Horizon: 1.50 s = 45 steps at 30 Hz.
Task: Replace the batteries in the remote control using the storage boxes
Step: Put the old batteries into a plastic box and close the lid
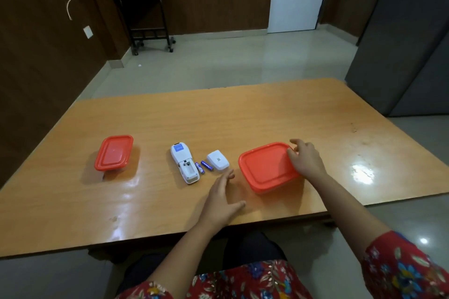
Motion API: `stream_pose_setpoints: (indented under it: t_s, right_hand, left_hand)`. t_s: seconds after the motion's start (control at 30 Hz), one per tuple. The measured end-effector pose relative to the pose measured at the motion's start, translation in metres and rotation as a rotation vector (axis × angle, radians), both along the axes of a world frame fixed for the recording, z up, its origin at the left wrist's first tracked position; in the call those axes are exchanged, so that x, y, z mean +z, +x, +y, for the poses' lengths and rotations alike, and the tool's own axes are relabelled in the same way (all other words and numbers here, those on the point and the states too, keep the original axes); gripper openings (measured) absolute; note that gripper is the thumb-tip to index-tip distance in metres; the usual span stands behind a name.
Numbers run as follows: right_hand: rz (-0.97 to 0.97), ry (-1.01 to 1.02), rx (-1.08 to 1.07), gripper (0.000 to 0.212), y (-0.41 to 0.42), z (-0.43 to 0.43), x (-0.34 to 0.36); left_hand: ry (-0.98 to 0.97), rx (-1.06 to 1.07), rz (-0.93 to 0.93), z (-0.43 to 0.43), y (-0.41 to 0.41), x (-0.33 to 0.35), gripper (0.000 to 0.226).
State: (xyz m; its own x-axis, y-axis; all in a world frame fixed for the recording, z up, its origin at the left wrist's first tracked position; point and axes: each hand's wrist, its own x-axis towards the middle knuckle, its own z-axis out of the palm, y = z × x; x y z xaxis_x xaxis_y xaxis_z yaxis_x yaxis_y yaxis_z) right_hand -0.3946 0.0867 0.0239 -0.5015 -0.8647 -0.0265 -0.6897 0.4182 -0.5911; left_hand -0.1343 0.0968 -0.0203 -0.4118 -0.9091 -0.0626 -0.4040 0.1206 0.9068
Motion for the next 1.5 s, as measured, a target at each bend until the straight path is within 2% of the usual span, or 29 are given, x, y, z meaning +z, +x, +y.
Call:
stream_pose_setpoints:
  t_s: [0.03,0.1,0.17,0.23,0.37,0.47,0.63,0.83,0.97,1.23,1.3,1.4,1.5]
  right_hand:
    - [0.104,-0.065,0.019,0.044,0.007,0.009,0.0]
    - [0.167,-0.234,0.205,0.051,0.026,0.031,-0.002]
    - [0.214,-0.219,0.472,0.063,0.044,0.05,-0.008]
    - [0.349,-0.147,0.617,0.072,0.051,0.058,-0.022]
    - [0.392,-0.223,0.6,0.063,0.047,0.054,-0.035]
    - [0.411,-0.303,0.586,0.056,0.047,0.051,-0.042]
    - [0.438,-0.409,0.567,0.054,0.048,0.051,-0.053]
    - [0.49,-0.555,0.557,0.051,0.049,0.044,-0.061]
    - [0.374,-0.659,0.477,0.045,0.054,0.042,-0.057]
    - [0.284,-0.697,0.447,0.042,0.055,0.04,-0.045]
    - [0.139,-0.749,0.365,0.044,0.057,0.041,-0.025]
    - [-0.197,-0.827,0.225,0.045,0.049,0.038,0.015]
    - [-0.492,-0.827,-0.052,0.052,0.032,0.03,0.041]
  left_hand:
    - [-0.021,-0.012,-0.028,-0.001,-0.003,-0.001,0.094]
    - [-0.057,-0.028,-0.053,-0.005,-0.01,-0.003,0.102]
    - [-0.065,-0.036,-0.054,-0.009,-0.017,-0.005,0.109]
    - [-0.064,-0.038,-0.034,-0.012,-0.024,-0.006,0.115]
    - [-0.004,0.024,0.045,-0.019,-0.034,-0.003,0.106]
    - [-0.004,0.053,0.0,-0.026,-0.038,-0.007,0.097]
    - [-0.047,0.072,-0.034,-0.024,-0.041,-0.005,0.104]
    - [-0.055,0.078,-0.027,-0.026,-0.04,-0.007,0.101]
    - [-0.059,0.073,-0.009,-0.023,-0.04,-0.005,0.105]
    - [-0.045,0.078,0.016,-0.019,-0.04,0.0,0.104]
    - [-0.048,0.066,0.002,-0.017,-0.039,0.003,0.101]
    - [-0.064,0.048,-0.029,-0.015,-0.038,0.006,0.103]
    - [-0.067,0.079,-0.072,-0.013,-0.037,0.007,0.108]
